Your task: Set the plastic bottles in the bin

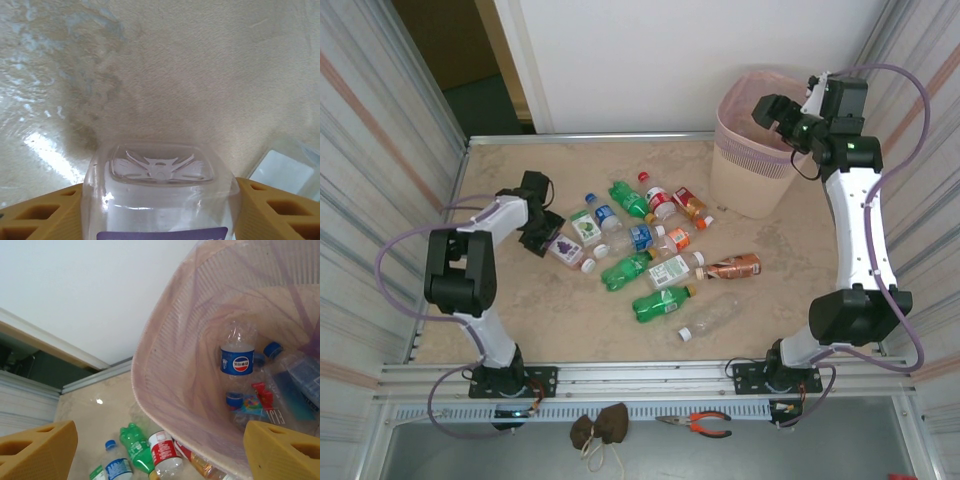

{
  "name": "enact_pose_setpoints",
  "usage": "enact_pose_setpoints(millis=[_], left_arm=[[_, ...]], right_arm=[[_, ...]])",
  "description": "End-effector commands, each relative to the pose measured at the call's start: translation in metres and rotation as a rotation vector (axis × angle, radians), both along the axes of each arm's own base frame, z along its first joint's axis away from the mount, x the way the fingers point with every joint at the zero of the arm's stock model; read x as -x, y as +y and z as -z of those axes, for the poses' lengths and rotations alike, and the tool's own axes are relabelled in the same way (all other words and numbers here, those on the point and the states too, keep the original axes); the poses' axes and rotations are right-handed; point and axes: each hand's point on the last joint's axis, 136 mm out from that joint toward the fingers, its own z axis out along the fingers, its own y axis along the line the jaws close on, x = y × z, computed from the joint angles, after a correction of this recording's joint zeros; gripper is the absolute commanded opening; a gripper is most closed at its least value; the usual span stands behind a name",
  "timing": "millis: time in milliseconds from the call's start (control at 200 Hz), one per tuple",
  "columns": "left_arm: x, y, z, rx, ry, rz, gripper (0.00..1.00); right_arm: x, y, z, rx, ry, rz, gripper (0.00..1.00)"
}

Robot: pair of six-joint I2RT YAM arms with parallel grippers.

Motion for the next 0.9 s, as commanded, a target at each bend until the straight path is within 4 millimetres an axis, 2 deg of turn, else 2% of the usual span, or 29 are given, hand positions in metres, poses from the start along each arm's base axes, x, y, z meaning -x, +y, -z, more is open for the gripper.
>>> enact_pose_setpoints(millis=[0, 205, 391, 541, 691, 892], left_arm=[[-0.001, 0.007, -0.031, -0.029, -0.102, 0.045, 0.58], [-0.004, 0.002, -0.082, -0.044, -0.31, 0.193, 0.57], [-0.009, -0.014, -0.139, -0.015, -0.567, 0.319, 0.52], [-0.01, -0.039, -0.192, 0.063, -0.823, 0.45, 0.48], [-0.003, -0.073, -0.252, 0.171, -1.105, 0.634, 0.49], [0.018, -0.111, -0.325, 0.305, -1.411, 0.895, 0.43]], right_arm=[[0.011, 0.009, -0.017, 0.006, -0.064, -0.032, 0.84], [0.019, 0.033, -0.012, -0.004, -0.134, -0.127, 0.84], [0.034, 0.076, -0.009, -0.027, -0.178, -0.298, 0.83], [0.055, 0.12, -0.012, -0.024, -0.249, -0.474, 0.84], [0.084, 0.162, -0.017, -0.019, -0.316, -0.669, 0.85], [0.122, 0.195, -0.025, -0.012, -0.413, -0.862, 0.89]])
